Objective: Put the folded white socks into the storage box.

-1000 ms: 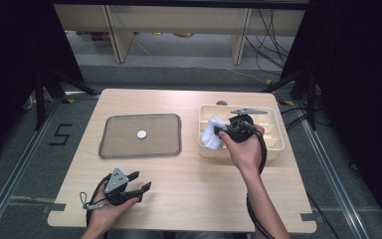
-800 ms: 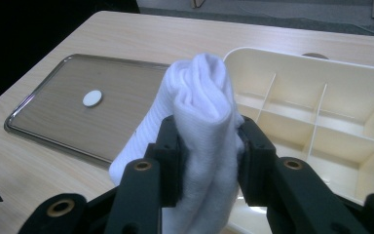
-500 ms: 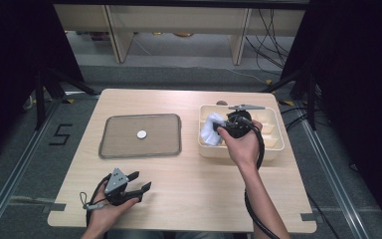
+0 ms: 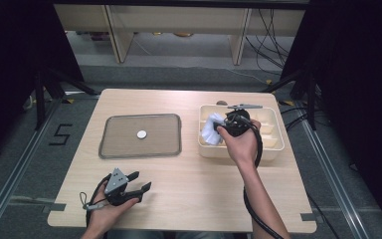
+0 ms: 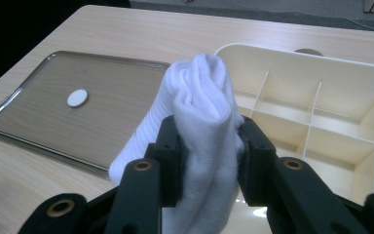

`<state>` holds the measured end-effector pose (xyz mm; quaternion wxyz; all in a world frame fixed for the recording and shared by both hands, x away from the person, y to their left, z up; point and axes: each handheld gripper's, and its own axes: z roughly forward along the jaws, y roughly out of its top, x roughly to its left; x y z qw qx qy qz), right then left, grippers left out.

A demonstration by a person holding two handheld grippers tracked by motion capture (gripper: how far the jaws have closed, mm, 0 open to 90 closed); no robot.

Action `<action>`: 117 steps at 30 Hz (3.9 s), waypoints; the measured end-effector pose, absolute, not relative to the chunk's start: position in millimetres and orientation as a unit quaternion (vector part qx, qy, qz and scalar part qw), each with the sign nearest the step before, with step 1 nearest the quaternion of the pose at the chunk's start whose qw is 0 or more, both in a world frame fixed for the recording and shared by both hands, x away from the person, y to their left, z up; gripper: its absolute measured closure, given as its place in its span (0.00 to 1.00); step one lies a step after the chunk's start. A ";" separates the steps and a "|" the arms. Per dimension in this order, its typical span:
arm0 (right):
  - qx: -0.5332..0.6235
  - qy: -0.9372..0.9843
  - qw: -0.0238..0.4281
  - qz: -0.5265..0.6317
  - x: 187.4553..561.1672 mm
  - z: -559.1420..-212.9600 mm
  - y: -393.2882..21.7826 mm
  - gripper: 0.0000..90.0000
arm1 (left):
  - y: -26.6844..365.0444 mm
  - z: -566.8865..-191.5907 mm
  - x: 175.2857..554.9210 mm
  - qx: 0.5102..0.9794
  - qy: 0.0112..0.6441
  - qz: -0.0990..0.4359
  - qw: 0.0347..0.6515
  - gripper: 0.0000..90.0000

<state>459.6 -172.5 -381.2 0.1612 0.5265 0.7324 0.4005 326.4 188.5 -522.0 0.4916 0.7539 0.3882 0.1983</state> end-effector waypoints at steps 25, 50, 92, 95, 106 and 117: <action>0.531 0.759 0.164 0.339 483.6 -397.2 -162.3 0.75 | 188.2 -522.1 326.2 0.754 0.388 0.197 0.492 0.41; 0.506 0.791 0.179 0.293 493.0 -410.6 -150.9 0.75 | 187.8 -522.1 326.0 0.755 0.386 0.198 0.492 0.40; 0.456 0.845 0.177 0.217 506.5 -421.9 -127.6 0.75 | 187.1 -522.2 326.3 0.755 0.389 0.198 0.490 0.40; 0.456 0.846 0.177 0.214 506.2 -421.5 -127.0 0.75 | 186.8 -522.7 326.9 0.754 0.387 0.195 0.494 0.41; 0.450 0.852 0.178 0.200 504.2 -420.6 -123.8 0.75 | 186.7 -522.8 326.7 0.753 0.387 0.196 0.494 0.41; 0.458 0.850 0.177 0.192 501.8 -421.4 -119.9 0.75 | 186.9 -522.7 327.2 0.755 0.386 0.195 0.493 0.40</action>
